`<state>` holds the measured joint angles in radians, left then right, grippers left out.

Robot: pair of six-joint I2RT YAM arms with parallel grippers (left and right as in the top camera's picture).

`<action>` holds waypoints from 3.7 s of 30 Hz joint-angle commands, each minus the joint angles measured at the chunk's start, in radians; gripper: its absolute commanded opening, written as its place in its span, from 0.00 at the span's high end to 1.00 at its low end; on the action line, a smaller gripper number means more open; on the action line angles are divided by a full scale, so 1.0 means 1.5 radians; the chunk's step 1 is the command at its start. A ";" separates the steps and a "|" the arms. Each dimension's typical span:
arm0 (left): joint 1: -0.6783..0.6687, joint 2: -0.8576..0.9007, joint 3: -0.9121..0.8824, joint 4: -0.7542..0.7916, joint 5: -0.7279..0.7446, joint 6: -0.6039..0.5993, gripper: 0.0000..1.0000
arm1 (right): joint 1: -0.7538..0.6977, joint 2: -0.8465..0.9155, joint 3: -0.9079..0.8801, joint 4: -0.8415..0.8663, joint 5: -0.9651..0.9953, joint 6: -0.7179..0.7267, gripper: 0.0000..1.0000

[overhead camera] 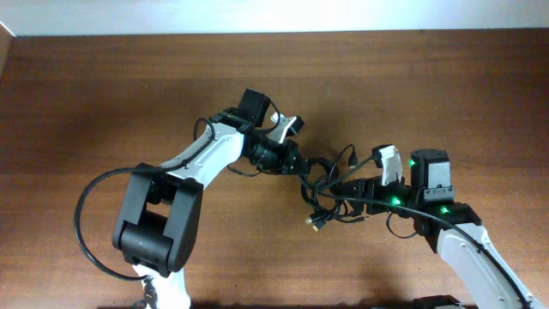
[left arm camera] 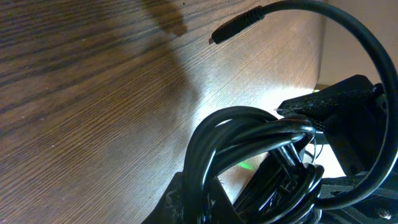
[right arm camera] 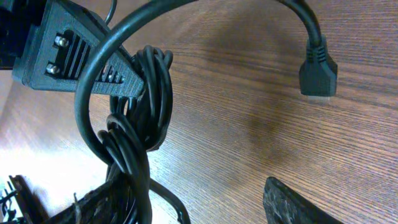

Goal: Untangle cables

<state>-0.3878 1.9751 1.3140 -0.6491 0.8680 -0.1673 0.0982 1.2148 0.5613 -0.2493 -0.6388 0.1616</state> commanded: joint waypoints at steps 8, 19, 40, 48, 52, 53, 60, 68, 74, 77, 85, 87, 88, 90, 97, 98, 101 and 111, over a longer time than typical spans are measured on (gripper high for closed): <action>-0.029 0.003 0.012 -0.006 0.142 0.011 1.00 | 0.005 0.030 0.011 0.003 0.013 0.000 0.31; -0.032 0.003 0.012 -0.007 0.122 0.011 1.00 | 0.005 0.066 0.011 -0.021 0.291 0.126 0.32; -0.028 0.003 0.012 -0.012 0.102 0.028 1.00 | 0.004 0.066 0.098 -0.065 0.505 0.155 0.96; -0.031 0.003 0.012 -0.011 0.101 0.028 1.00 | 0.051 0.035 0.162 -0.043 0.463 0.065 0.96; -0.031 0.003 0.012 -0.011 0.102 0.028 1.00 | 0.219 0.013 0.162 -0.006 0.468 0.064 0.96; -0.031 0.003 0.012 -0.011 0.102 0.028 1.00 | 0.245 0.013 0.162 0.008 0.478 0.064 0.96; -0.034 0.003 0.012 -0.012 0.104 0.028 1.00 | 0.270 0.013 0.162 0.049 0.798 0.038 0.96; -0.034 0.003 0.012 -0.012 0.104 0.028 1.00 | 0.270 0.013 0.162 0.172 0.998 -0.018 0.96; -0.034 0.003 0.012 -0.012 0.104 0.028 1.00 | 0.270 0.013 0.162 0.177 1.234 -0.018 0.96; -0.034 0.003 0.012 -0.012 0.102 0.028 1.00 | 0.270 0.013 0.162 0.182 1.330 -0.018 0.96; -0.032 0.003 0.012 -0.012 0.015 0.028 1.00 | 0.270 0.013 0.162 0.163 1.332 -0.018 0.96; -0.032 0.003 0.012 -0.034 -0.061 0.061 1.00 | 0.270 0.013 0.162 0.137 1.331 -0.018 0.96; -0.032 0.003 0.012 -0.047 -0.090 0.132 1.00 | 0.270 0.013 0.162 0.122 1.325 -0.017 0.96; -0.032 0.003 0.012 -0.065 -0.103 0.275 1.00 | 0.270 0.013 0.162 0.085 1.263 -0.017 0.96; -0.034 0.003 0.012 -0.070 -0.168 0.304 1.00 | 0.270 0.014 0.162 0.043 1.143 -0.015 0.33; -0.034 0.003 0.012 -0.070 -0.168 0.304 1.00 | 0.270 0.014 0.162 0.038 1.132 -0.015 0.20; -0.034 0.003 0.012 -0.072 -0.168 0.304 1.00 | 0.270 0.014 0.162 -0.021 1.021 -0.015 0.04; -0.033 0.003 0.012 -0.071 -0.159 0.237 1.00 | 0.270 0.015 0.160 -0.237 0.754 0.155 0.04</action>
<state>-0.4427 1.9739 1.3422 -0.7593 0.6193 0.2382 0.5079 1.2488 0.7910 -0.5705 0.5488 0.3271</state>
